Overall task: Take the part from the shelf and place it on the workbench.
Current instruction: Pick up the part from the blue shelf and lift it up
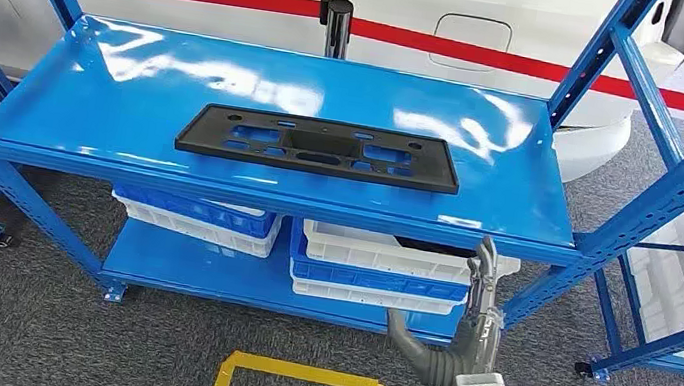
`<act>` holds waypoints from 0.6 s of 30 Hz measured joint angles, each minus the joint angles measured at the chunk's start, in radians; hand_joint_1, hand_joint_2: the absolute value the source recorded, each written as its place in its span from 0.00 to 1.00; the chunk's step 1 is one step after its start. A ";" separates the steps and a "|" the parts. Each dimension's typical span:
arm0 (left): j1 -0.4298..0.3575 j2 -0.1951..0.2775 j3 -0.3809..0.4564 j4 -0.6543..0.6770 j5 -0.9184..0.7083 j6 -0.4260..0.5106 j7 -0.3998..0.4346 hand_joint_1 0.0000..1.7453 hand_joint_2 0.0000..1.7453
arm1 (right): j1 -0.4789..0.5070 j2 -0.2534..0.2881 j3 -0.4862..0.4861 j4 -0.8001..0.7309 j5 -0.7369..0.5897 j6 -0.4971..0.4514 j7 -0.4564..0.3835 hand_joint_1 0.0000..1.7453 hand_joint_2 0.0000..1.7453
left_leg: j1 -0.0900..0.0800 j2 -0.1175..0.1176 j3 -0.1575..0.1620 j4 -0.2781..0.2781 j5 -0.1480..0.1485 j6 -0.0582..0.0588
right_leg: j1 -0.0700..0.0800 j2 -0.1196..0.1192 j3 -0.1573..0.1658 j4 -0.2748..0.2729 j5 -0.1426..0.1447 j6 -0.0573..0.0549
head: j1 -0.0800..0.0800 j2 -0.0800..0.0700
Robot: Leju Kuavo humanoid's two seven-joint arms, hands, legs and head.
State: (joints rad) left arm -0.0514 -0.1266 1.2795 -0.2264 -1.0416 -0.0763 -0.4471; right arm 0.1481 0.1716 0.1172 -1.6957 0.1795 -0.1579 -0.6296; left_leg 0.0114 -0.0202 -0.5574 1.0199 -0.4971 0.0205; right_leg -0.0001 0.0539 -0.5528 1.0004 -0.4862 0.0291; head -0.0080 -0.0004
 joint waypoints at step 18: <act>-0.006 0.007 -0.042 0.007 -0.091 -0.037 -0.079 0.00 0.00 | -0.209 -0.091 0.317 0.157 0.805 -0.276 0.295 0.00 1.00 | 0.000 0.000 -0.001 0.000 0.000 0.000 | 0.000 0.000 0.000 0.000 0.000 0.000 | 0.000 0.000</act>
State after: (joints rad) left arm -0.0577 -0.1201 1.2378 -0.2194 -1.1327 -0.1137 -0.5257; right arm -0.0607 0.0804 0.4337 -1.5383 0.9843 -0.4336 -0.3351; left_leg 0.0115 -0.0203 -0.5579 1.0200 -0.4969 0.0204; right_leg 0.0000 0.0538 -0.5531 1.0008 -0.4861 0.0291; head -0.0083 -0.0004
